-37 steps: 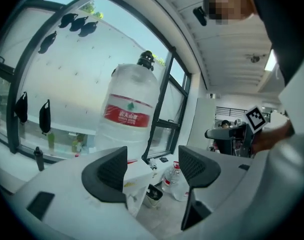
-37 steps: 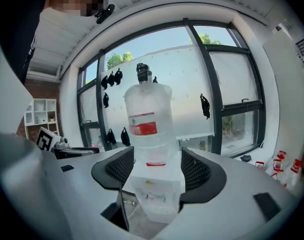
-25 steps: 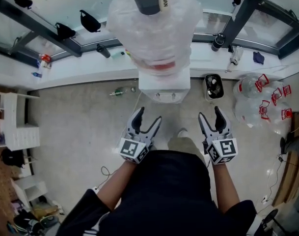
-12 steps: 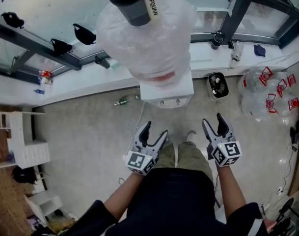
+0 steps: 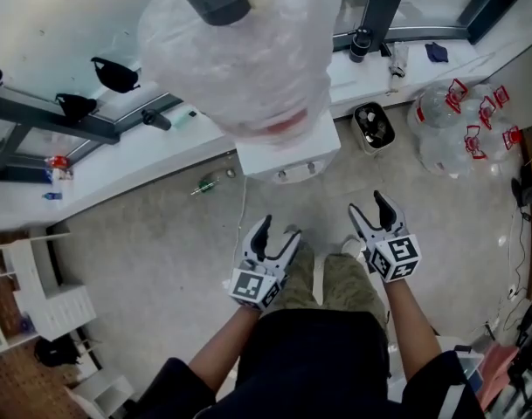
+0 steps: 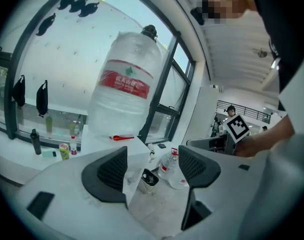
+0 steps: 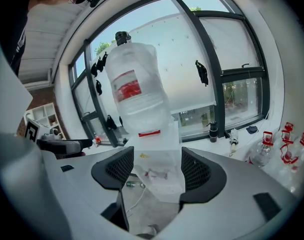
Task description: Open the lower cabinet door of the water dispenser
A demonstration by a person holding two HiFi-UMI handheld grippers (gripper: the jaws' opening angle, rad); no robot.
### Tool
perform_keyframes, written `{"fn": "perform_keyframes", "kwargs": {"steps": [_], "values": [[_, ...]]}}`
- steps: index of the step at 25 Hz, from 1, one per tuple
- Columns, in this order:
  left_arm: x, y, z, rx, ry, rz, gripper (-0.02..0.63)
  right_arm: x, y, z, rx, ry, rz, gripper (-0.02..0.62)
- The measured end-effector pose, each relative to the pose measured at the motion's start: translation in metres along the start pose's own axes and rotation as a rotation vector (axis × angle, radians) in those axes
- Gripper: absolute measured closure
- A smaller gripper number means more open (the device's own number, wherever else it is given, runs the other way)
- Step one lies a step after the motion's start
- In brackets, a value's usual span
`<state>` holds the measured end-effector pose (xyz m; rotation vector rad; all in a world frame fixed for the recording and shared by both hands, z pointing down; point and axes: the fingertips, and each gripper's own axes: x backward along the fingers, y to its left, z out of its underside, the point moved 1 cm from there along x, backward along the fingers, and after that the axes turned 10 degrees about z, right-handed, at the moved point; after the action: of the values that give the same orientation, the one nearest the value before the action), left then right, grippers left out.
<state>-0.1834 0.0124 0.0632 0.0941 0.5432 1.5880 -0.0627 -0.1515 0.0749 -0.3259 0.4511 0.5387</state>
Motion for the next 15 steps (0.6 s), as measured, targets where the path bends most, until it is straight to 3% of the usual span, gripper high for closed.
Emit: {"fn": "perform_keyframes", "kwargs": {"steps": [4,8,15], "values": [[-0.004,-0.009,0.004,-0.032,-0.028,0.001,0.31,-0.005,-0.005,0.019,0.02,0.022,-0.017,0.333],[-0.007,-0.018,0.016,-0.024,-0.016,-0.038,0.31,-0.002,-0.006,0.046,-0.061,0.058,-0.038,0.333],[-0.032,-0.055,0.047,-0.01,-0.046,-0.123,0.31,0.005,-0.031,0.073,0.011,0.053,-0.123,0.333]]}}
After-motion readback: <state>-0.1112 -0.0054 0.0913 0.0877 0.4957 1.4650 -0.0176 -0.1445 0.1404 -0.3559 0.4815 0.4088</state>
